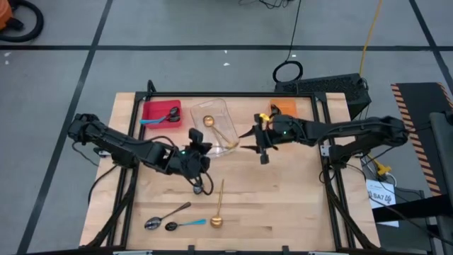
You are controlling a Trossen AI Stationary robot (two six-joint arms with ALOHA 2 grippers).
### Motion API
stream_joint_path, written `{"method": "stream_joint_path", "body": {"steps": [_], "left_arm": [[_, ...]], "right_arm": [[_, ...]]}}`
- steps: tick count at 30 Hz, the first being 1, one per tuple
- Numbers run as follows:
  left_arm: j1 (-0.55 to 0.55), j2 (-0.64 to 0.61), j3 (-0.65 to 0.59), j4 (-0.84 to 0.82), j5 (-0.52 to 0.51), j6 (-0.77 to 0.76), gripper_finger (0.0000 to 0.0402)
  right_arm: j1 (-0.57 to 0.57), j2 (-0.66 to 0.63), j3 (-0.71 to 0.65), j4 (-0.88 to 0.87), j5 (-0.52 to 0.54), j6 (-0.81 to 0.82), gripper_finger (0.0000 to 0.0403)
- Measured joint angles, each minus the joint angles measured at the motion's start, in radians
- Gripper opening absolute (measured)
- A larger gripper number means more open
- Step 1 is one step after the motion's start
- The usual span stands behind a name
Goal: Sort silverware by color (type)
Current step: Put the gold spoon into the transparent bin
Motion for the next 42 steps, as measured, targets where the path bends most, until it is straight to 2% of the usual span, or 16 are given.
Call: {"method": "stream_joint_path", "body": {"steps": [3, 5, 10, 14, 21, 27, 36, 39, 42], "left_arm": [[-0.007, 0.0, 0.0, -0.008, -0.003, -0.042, 0.0026], [-0.013, 0.0, 0.0, -0.025, -0.028, -0.072, 0.0026], [-0.024, 0.0, 0.0, -0.122, -0.039, -0.112, 0.0026], [-0.048, 0.001, 0.0, -0.141, -0.043, -0.11, 0.0026], [-0.094, 0.001, 0.0, -0.142, -0.036, -0.151, 0.0026], [-0.112, 0.001, -0.001, -0.132, -0.016, -0.205, 0.0026], [-0.123, 0.001, -0.001, -0.085, 0.005, -0.202, 0.0026], [-0.123, 0.001, -0.001, -0.085, 0.005, -0.206, 0.0026], [-0.122, 0.001, -0.001, -0.081, 0.003, -0.206, 0.0026]], "right_arm": [[0.02, 0.009, 0.0, 0.026, 0.018, 0.039, 0.0155], [0.023, 0.013, 0.001, 0.046, 0.056, 0.128, 0.0155], [0.026, 0.012, 0.001, 0.036, 0.051, 0.309, 0.0155], [0.072, 0.03, 0.0, 0.004, 0.051, 0.222, 0.0155], [0.146, 0.111, 0.0, 0.115, 0.14, 0.071, 0.0155], [0.152, 0.18, 0.0, 0.239, 0.137, 0.041, 0.0155], [0.145, 0.237, 0.0, 0.344, 0.126, -0.004, 0.0154], [0.145, 0.237, 0.0, 0.337, 0.124, -0.004, 0.014], [0.145, 0.237, 0.0, 0.336, 0.124, -0.011, 0.0098]]}}
